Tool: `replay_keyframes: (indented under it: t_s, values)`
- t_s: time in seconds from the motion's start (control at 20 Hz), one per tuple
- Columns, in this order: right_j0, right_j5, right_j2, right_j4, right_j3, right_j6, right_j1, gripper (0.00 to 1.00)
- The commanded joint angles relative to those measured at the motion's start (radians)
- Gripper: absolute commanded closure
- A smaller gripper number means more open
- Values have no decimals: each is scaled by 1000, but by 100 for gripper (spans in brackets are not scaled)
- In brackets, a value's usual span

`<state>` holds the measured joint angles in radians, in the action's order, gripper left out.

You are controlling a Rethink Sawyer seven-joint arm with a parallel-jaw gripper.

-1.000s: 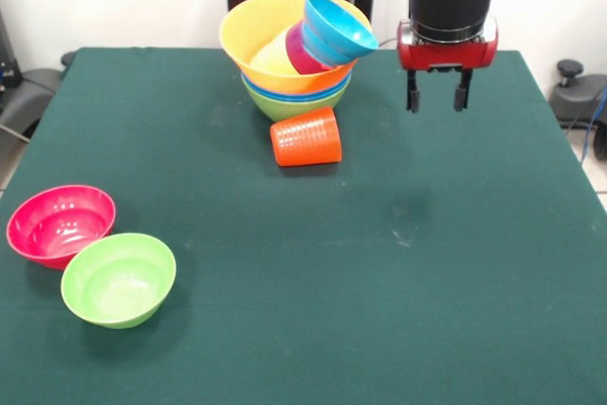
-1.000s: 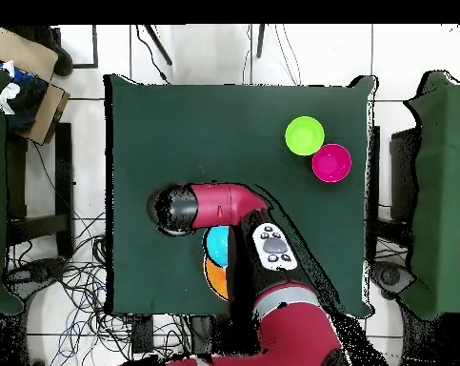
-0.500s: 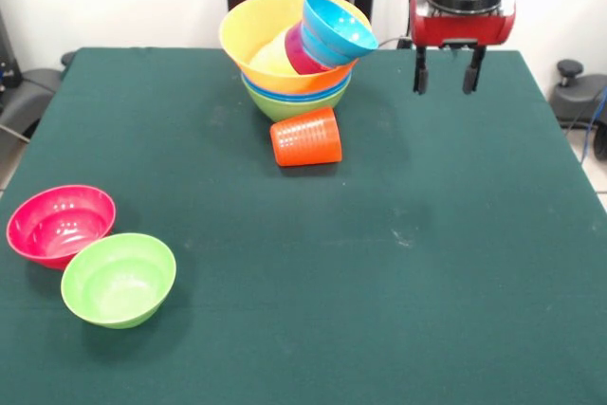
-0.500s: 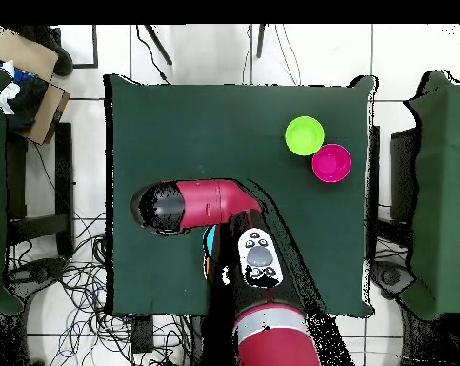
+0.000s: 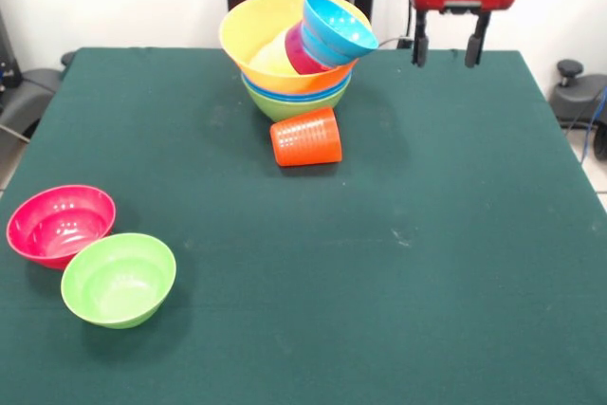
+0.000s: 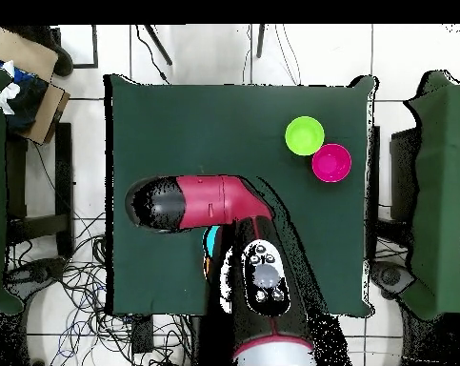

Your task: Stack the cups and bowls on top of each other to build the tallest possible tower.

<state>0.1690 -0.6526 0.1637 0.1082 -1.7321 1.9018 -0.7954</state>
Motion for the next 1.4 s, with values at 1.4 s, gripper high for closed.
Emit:
replay_keyframes:
  t_s: [1.4]
  values:
    - [89, -73, -3, -65, -267, 25, -183, 0]
